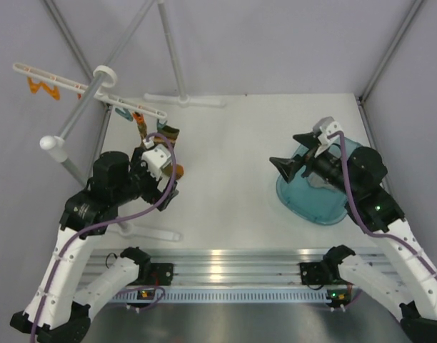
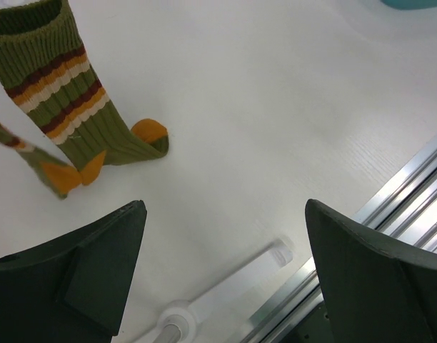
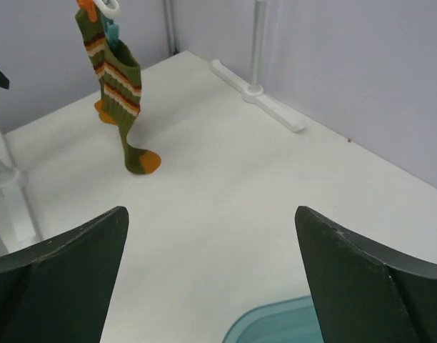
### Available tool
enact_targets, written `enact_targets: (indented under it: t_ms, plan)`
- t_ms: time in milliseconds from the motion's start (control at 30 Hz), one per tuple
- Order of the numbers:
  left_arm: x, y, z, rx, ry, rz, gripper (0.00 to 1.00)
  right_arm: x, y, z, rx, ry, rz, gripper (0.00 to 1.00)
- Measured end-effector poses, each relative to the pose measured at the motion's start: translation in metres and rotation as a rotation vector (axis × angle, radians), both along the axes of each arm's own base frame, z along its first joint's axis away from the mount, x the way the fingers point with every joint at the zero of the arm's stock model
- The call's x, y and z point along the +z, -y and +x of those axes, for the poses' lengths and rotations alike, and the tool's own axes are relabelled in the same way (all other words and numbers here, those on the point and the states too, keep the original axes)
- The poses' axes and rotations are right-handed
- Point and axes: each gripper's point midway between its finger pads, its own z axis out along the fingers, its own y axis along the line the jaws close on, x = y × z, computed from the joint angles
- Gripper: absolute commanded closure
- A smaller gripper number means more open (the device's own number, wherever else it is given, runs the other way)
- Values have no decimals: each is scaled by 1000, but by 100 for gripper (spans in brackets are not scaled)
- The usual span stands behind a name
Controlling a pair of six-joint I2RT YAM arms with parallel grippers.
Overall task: Clip the socks to the hanger
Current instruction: Reset both arms
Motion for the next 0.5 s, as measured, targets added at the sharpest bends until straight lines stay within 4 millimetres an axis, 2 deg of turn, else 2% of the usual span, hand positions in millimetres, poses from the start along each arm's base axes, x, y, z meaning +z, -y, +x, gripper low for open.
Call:
enact_targets:
  t_ms: [167,267,500]
  plan:
    - [1,3,4,-7,3,-3,2,-9,42,-9,-118,0,-13,0]
    - [3,6,7,-8,5,-20,2,-11,58,-13,-167,3,-3,0]
    - [8,9,11,5,36,-57,2,-25,70,-22,-189,-29,5,0]
